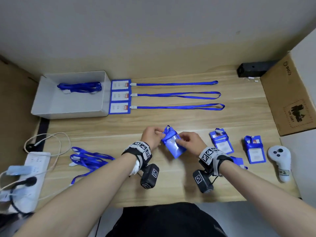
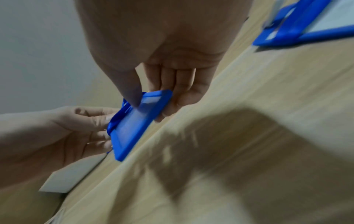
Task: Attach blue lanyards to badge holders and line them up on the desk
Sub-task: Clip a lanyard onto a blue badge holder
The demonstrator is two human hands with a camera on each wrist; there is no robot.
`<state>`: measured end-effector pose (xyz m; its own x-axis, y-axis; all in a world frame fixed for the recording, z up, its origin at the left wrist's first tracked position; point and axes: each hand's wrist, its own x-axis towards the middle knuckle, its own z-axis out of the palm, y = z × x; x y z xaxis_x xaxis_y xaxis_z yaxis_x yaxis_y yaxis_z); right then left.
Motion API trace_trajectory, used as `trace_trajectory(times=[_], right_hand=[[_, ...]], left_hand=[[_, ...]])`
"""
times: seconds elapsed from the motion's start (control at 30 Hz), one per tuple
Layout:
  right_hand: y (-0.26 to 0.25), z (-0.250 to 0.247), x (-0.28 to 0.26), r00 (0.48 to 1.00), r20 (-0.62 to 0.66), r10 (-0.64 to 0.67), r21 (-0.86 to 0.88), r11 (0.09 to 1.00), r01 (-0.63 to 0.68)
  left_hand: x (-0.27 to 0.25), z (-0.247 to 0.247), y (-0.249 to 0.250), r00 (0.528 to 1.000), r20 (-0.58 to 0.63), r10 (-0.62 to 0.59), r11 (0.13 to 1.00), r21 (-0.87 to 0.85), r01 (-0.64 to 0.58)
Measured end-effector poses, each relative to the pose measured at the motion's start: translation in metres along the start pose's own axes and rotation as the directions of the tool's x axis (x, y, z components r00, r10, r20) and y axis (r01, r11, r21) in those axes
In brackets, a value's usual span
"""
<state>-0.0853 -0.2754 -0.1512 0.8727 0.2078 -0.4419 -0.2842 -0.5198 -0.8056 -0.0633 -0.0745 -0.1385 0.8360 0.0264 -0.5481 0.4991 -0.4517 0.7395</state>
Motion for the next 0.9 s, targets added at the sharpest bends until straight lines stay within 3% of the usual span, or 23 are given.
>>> trace_trajectory(times=[0.17, 0.3, 0.47, 0.57, 0.7, 0.9], right_hand=[[-0.053, 0.021, 0.025, 0.998, 0.01, -0.063, 0.04, 0.997, 0.062], [-0.096, 0.029, 0.041, 0.987, 0.009, -0.161, -0.024, 0.987, 0.161], [-0.148, 0.034, 0.048, 0.973, -0.014, -0.23, -0.079, 0.97, 0.228], [-0.185, 0.025, 0.05, 0.954, 0.055, -0.296, -0.161, 0.94, 0.301], [-0.223, 0.012, 0.053, 0.939, 0.225, -0.26, -0.352, 0.877, 0.327], [-0.237, 0.012, 0.051, 0.955, 0.183, -0.234, -0.39, 0.875, 0.289]], left_hand=[[-0.015, -0.057, -0.002, 0.998, -0.066, -0.009, 1.0, -0.029, 0.007], [-0.03, -0.1, 0.007, 0.999, 0.02, 0.026, 1.0, 0.016, -0.027], [-0.038, -0.147, 0.036, 0.999, 0.03, 0.017, 1.0, 0.023, -0.018], [-0.037, -0.176, 0.05, 0.992, 0.122, 0.034, 0.996, 0.083, -0.044], [-0.039, -0.196, 0.068, 0.969, 0.223, 0.109, 0.961, 0.225, -0.16], [-0.036, -0.2, 0.068, 0.946, 0.258, 0.196, 0.938, 0.231, -0.257]])
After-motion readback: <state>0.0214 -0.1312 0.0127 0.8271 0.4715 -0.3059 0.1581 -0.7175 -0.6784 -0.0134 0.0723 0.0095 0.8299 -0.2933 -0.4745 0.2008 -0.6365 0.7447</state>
